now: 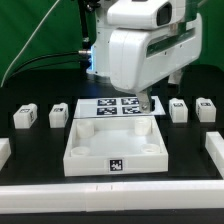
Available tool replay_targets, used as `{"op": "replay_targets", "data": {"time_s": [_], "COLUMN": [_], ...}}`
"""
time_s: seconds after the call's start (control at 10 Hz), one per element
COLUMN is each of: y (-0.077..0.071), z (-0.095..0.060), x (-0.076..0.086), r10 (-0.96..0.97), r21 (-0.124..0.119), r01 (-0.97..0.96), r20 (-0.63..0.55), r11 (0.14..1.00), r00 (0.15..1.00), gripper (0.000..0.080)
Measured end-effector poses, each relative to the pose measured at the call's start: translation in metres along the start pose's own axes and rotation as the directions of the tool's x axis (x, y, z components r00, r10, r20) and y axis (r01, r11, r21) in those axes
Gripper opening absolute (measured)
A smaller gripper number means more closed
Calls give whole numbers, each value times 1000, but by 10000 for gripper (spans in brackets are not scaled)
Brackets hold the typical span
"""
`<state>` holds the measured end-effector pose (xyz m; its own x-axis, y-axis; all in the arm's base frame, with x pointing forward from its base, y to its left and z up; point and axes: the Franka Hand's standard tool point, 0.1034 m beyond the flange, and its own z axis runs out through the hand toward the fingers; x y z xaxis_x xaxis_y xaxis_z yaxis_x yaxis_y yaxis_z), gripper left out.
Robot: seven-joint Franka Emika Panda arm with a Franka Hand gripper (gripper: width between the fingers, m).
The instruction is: Assemble one leg
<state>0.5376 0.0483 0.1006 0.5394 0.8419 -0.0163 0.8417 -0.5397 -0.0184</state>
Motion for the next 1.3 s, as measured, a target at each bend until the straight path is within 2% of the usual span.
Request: {"op": "replay_targets", "data": {"time_s": [0.4,0.7,0.9,1.1,1.3], "y": [-38,-39,-41,-61,-71], "z": [25,27,30,44,49], "x": [-50,-52,-54,-66,-72], "r10": [-195,-183,-233,-337,-430], "r21": [20,28,22,16,28], "r01": [195,183,233,337,429], "r20": [8,12,8,0,20], "r11": [981,983,972,941,903], "r00": [981,983,972,942,903], "gripper": [650,650,650,650,650]}}
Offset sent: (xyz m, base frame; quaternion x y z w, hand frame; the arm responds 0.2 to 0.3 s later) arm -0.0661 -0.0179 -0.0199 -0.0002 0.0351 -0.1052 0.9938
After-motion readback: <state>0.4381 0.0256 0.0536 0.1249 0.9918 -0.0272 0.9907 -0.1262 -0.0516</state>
